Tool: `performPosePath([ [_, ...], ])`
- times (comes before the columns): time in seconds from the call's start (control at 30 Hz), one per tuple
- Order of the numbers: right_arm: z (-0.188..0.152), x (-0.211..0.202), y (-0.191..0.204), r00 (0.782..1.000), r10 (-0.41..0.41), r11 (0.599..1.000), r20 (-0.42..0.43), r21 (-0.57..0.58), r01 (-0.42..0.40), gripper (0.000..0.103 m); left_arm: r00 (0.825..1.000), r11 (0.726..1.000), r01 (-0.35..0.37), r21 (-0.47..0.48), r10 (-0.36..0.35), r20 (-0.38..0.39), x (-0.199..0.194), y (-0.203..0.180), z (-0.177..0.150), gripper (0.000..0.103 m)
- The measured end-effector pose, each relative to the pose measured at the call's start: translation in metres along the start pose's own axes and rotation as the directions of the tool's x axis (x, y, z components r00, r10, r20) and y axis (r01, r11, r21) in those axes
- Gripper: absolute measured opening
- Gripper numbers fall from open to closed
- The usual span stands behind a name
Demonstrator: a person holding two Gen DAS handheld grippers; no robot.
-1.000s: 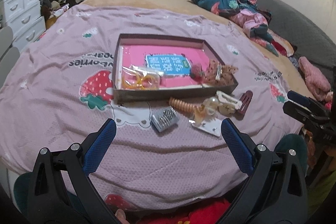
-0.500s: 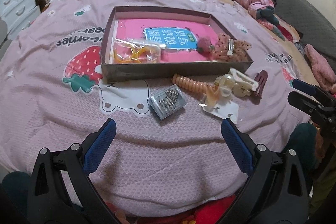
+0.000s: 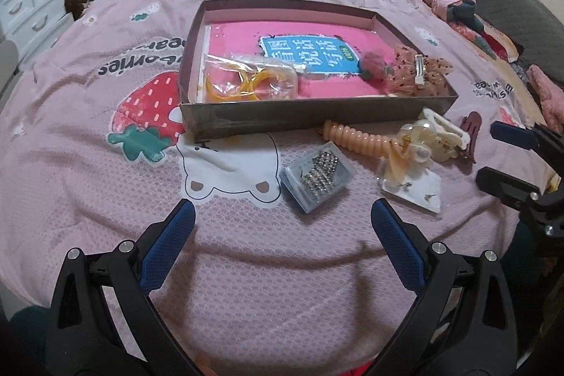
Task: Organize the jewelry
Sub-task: 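Grasp the clear box of silver studs with the left tool while the right tool grasps the pearl claw clip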
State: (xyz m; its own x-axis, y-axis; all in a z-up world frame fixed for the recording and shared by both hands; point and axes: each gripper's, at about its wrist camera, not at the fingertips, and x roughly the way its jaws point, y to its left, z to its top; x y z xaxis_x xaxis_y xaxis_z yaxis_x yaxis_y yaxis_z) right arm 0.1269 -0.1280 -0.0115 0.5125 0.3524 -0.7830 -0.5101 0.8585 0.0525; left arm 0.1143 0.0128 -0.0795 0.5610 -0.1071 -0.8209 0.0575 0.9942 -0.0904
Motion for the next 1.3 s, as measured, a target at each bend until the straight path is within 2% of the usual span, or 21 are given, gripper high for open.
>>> performPosePath([
  [0.23,0.01,0.031,0.014,0.998,-0.005,0.992,-0.065,-0.123,-0.003,0.06,1.0,1.0,0.021,0.023,-0.021,-0.018,0.014,-0.002,0.006,0.085],
  [0.47,0.02,0.044,0.019,0.997,0.009,0.983,-0.071,-0.18,-0.021,0.046,0.998,0.998,0.06,0.02,-0.059,-0.029,0.023,-0.001,0.013,0.074],
  [0.7,0.023,0.06,0.026,0.994,0.007,0.97,-0.105,-0.24,-0.032,0.04,0.997,0.996,0.073,0.054,-0.071,-0.035,0.031,-0.009,0.018,0.066],
  [0.8,0.025,0.065,0.024,0.995,0.011,0.974,-0.102,-0.223,-0.034,0.04,0.997,0.995,0.077,0.065,-0.075,-0.036,0.033,-0.011,0.018,0.056],
  [0.87,0.026,0.064,0.023,0.995,0.021,0.979,-0.095,-0.202,-0.04,0.039,0.996,0.994,0.085,0.07,-0.083,-0.035,0.033,-0.012,0.018,0.045],
  [1.07,0.024,0.056,0.024,0.996,0.055,0.986,-0.07,-0.153,-0.065,0.039,0.996,0.994,0.085,0.073,-0.083,-0.031,0.03,-0.01,0.017,0.044],
  [1.3,0.021,0.033,0.032,0.993,0.12,0.987,-0.015,-0.102,-0.121,0.039,0.997,0.997,0.079,0.021,-0.079,-0.019,0.021,0.006,0.013,0.044],
])
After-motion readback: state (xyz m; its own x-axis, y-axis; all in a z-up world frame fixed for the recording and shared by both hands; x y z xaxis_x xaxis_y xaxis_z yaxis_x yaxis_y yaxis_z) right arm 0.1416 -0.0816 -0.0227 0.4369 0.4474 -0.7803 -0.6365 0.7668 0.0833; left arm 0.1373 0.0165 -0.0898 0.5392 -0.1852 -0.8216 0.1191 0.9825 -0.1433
